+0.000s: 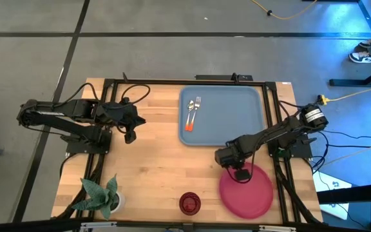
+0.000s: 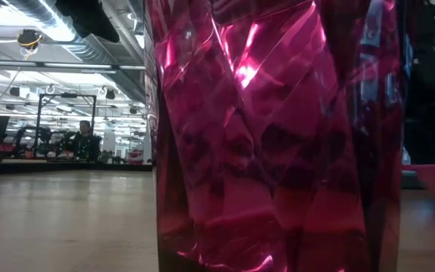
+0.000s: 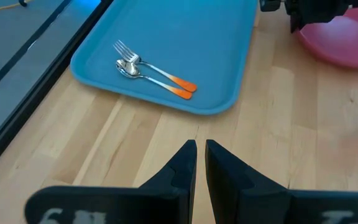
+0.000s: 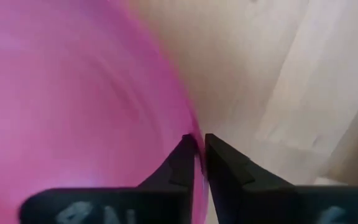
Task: Pick and place plate/cup/fork/spoon on tray
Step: Put the red plate to the right side of the orange fork on the blue tray
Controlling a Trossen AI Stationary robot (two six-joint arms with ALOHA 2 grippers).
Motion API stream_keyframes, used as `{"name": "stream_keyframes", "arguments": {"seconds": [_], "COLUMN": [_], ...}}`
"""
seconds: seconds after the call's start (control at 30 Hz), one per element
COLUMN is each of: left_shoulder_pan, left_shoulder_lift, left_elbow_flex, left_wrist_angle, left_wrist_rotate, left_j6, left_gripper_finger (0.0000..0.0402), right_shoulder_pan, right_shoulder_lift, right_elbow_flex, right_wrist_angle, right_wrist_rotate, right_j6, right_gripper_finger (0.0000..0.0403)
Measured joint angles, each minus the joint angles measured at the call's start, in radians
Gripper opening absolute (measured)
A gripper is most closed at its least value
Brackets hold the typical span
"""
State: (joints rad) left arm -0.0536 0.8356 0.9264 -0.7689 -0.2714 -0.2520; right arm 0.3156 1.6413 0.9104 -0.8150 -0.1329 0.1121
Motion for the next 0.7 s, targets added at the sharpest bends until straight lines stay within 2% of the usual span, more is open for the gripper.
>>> {"name": "stream_keyframes", "arguments": {"seconds": [0.07,0.23,0.5,0.7], "left_shoulder_pan": [0.0,0.0,0.0,0.0], "left_shoulder_lift": [0.0,0.0,0.0,0.0], "left_elbow_flex": [0.0,0.0,0.0,0.0], "left_wrist_angle": [0.0,0.0,0.0,-0.006], "left_wrist_rotate": [0.0,0.0,0.003,0.005], "left_j6": [0.0,0.0,0.0,0.0], "left_gripper_finger": [0.0027,0.0027,0.0027,0.0027], "right_shoulder_pan": [-0.008,-0.032,-0.081,-0.131], "right_shoulder_lift": [-0.003,-0.002,-0.009,-0.059], "right_elbow_flex": [0.001,0.002,0.003,0.006], "right_wrist_angle": [0.022,0.034,0.025,-0.039], "right_wrist_rotate": [-0.003,-0.003,-0.003,0.006], "right_j6": [0.037,0.101,0.083,0.063], "right_gripper_finger": [0.0012,0.0008,0.0008,0.0008]}}
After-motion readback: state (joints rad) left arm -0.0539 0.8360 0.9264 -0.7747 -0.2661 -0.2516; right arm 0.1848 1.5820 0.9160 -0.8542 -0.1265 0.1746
